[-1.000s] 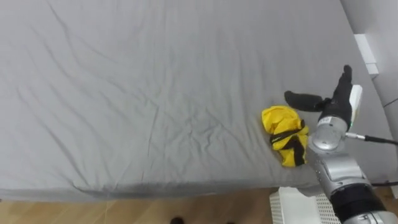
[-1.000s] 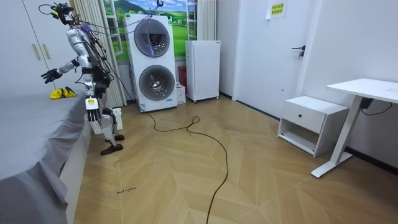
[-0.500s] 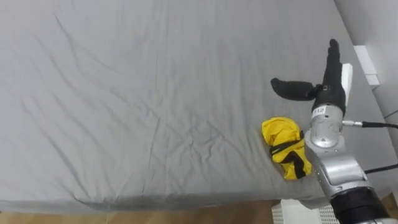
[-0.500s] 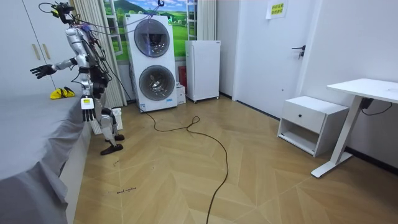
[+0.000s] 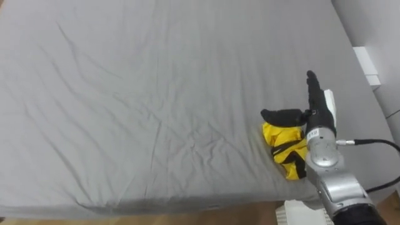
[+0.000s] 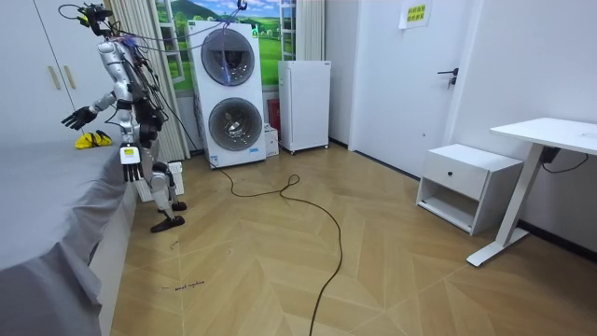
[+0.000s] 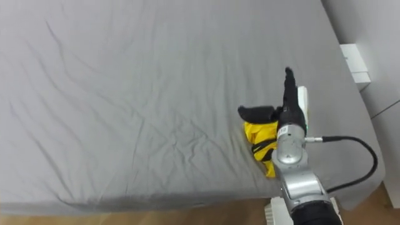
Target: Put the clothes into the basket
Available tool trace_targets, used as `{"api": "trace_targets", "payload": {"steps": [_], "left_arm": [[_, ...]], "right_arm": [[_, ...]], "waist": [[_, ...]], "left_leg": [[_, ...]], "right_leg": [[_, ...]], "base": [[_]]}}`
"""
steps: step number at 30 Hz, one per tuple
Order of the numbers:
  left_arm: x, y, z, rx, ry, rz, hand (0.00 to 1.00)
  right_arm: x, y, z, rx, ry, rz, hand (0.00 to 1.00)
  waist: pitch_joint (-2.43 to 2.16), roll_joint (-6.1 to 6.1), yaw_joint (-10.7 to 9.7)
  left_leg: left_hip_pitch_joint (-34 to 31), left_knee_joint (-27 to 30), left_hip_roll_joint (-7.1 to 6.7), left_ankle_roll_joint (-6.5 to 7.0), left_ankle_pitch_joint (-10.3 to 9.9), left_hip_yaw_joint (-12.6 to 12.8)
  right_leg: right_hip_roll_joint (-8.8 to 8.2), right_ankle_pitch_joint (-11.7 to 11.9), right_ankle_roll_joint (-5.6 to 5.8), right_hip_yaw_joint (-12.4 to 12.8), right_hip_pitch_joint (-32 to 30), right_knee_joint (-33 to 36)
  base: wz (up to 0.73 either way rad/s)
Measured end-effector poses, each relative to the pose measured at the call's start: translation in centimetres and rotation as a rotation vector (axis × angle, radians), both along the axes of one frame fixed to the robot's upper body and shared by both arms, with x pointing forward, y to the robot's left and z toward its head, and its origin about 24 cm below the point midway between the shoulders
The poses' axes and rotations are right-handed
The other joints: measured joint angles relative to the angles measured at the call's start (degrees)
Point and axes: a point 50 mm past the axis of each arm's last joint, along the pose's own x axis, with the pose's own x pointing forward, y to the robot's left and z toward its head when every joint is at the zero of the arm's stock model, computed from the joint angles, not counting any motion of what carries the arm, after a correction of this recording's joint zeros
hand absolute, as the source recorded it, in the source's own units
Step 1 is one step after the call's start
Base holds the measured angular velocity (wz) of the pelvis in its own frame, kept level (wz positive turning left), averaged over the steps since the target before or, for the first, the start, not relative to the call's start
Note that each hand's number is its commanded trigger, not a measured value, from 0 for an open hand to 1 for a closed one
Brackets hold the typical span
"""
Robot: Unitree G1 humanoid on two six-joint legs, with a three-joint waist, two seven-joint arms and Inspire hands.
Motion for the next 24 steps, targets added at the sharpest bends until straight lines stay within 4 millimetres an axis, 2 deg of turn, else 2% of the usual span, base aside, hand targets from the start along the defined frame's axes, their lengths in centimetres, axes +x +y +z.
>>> {"api": "trace_targets", "payload": {"steps": [4, 9, 18, 23, 24], "left_arm": [[0.4, 0.0, 0.1, 0.002, 0.004, 0.000, 0.00], [0.6, -0.1, 0.1, 0.001, -0.003, 0.001, 0.00], [0.8, -0.3, 0.2, -0.001, -0.013, -0.008, 0.00], [0.9, -0.3, 0.2, -0.002, -0.017, -0.008, 0.00], [0.9, -0.3, 0.2, -0.002, -0.016, -0.008, 0.00]], "right_arm": [[-0.6, -0.3, -0.9, -0.004, 0.036, -0.011, 0.00], [-2.8, -0.3, -3.8, 0.008, 0.168, -0.009, 0.00], [-5.3, -1.7, -7.0, -0.032, 0.310, -0.082, 0.00], [-5.6, -2.1, -7.5, -0.039, 0.341, -0.100, 0.00], [-5.6, -2.2, -7.6, -0.040, 0.352, -0.106, 0.69]], "waist": [[-0.01, 0.01, -0.09], [-0.02, -0.03, -0.16], [-0.08, -0.23, -0.30], [-0.05, -0.23, -0.13], [-0.04, -0.25, -0.07]], "left_leg": [[-0.61, -0.12, 0.02, 0.02, -0.01, 0.07], [-0.73, -0.17, -0.05, 0.01, -0.02, 0.11], [-0.33, -0.15, -0.03, 0.01, -0.02, 0.07], [-0.36, -0.13, 0.02, 0.01, -0.02, -0.03], [-0.38, -0.12, 0.02, 0.01, -0.02, -0.04]], "right_leg": [[0.03, 0.00, 0.00, 0.00, -0.65, 0.14], [-0.09, 0.00, 0.01, -0.16, -0.61, -0.05], [0.23, -0.01, 0.02, -0.51, 1.02, -1.97], [0.28, -0.02, 0.04, -0.56, 1.08, -2.03], [0.28, -0.03, 0.05, -0.57, 1.07, -2.03]], "base": [[0.01], [0.02], [0.05], [0.00], [0.00]]}}
